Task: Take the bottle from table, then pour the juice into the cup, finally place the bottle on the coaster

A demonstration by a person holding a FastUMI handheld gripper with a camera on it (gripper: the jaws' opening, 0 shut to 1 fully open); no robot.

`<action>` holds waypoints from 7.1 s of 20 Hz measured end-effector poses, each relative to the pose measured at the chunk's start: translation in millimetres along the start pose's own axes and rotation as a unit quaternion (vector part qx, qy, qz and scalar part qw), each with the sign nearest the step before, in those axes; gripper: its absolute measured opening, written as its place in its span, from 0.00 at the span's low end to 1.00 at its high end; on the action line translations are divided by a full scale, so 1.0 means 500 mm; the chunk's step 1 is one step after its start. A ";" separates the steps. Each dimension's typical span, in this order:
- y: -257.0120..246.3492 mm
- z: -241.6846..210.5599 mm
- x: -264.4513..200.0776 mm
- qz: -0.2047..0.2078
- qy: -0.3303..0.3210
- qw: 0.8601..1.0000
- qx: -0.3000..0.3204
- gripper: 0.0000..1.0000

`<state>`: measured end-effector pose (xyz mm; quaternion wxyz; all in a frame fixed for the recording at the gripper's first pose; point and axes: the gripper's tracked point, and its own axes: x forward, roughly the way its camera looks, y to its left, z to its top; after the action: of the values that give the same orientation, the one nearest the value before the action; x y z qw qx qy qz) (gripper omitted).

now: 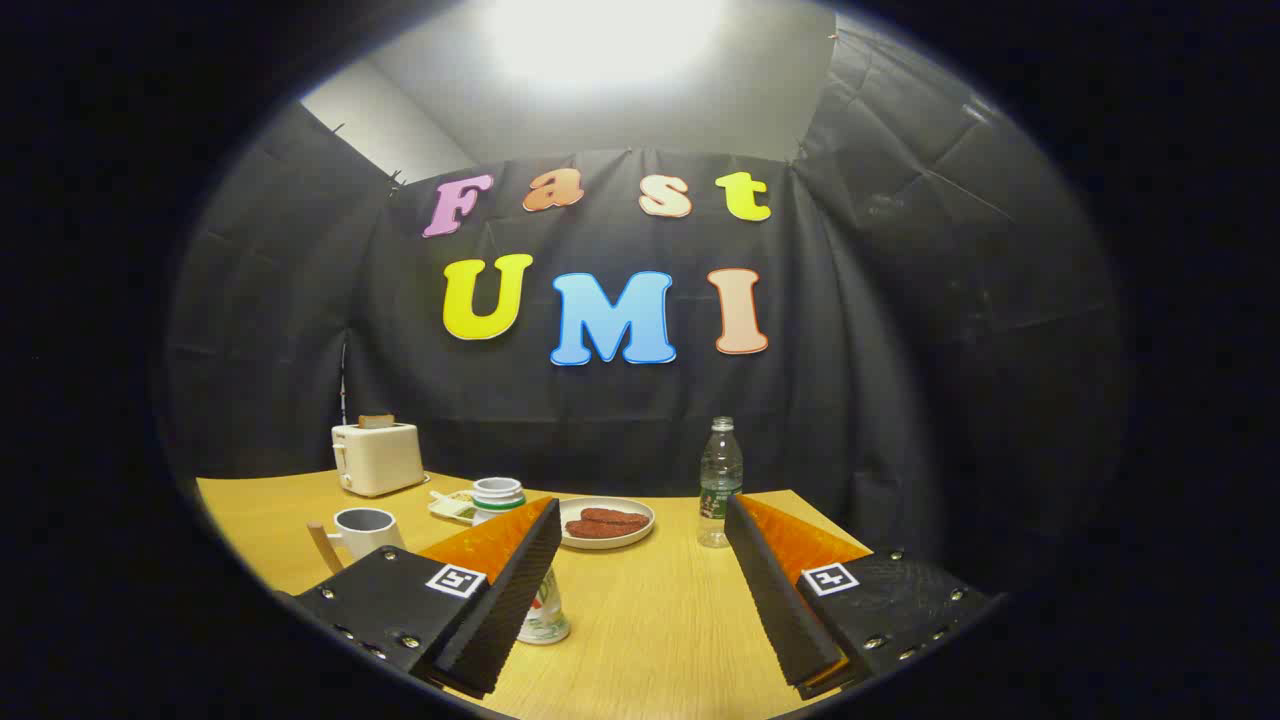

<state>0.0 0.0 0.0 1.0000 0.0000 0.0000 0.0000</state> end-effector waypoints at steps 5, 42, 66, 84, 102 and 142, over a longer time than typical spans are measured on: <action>0.086 -0.033 -0.002 0.032 0.008 0.999 0.007 0.99; 0.214 -0.184 0.155 0.002 0.087 0.992 -0.094 0.65; 0.315 -0.049 0.185 -0.041 0.002 0.831 -0.555 0.65; 0.373 -0.064 0.202 -0.029 -0.015 0.709 -0.705 0.65; 0.381 -0.051 0.200 -0.032 -0.034 0.659 -0.751 0.65; 0.371 -0.021 0.202 -0.034 -0.035 0.628 -0.776 0.64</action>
<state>101.0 185.3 -10.6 0.6283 -0.7764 -0.0353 -0.0338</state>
